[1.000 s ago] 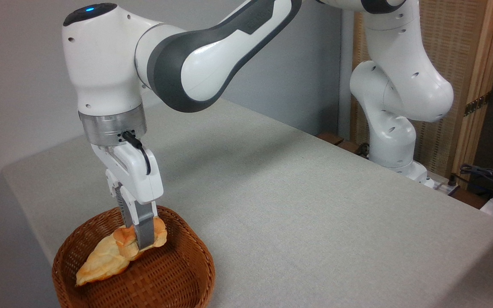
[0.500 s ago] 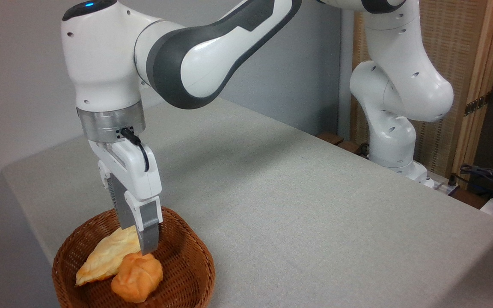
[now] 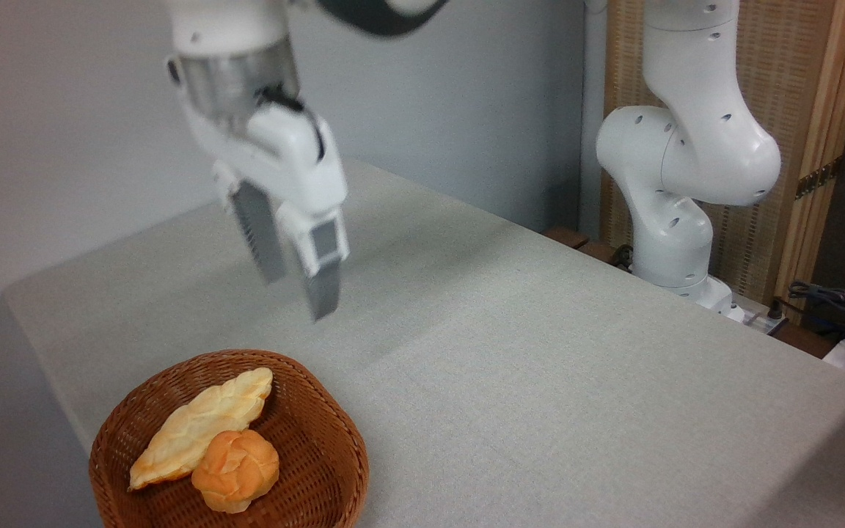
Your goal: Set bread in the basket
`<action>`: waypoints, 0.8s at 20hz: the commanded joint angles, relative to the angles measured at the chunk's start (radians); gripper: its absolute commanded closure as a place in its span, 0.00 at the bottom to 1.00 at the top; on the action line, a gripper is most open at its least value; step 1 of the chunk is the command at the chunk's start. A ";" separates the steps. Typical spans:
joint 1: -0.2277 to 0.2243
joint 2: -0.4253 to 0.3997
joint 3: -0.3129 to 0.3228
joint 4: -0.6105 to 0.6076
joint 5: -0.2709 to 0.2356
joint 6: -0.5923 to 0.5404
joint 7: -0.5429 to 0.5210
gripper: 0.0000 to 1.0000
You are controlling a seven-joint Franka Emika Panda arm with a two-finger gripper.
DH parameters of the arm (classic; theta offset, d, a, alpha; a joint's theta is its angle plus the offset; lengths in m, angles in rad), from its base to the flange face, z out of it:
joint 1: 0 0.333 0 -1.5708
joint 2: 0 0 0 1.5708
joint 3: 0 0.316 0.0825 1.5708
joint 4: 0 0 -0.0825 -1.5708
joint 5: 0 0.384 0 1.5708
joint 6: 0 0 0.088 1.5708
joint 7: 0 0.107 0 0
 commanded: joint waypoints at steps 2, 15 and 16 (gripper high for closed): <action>0.026 -0.108 -0.024 -0.047 -0.019 -0.099 -0.010 0.00; -0.051 -0.147 0.043 -0.139 -0.016 0.040 0.013 0.00; -0.068 -0.147 0.066 -0.139 -0.016 0.043 0.013 0.00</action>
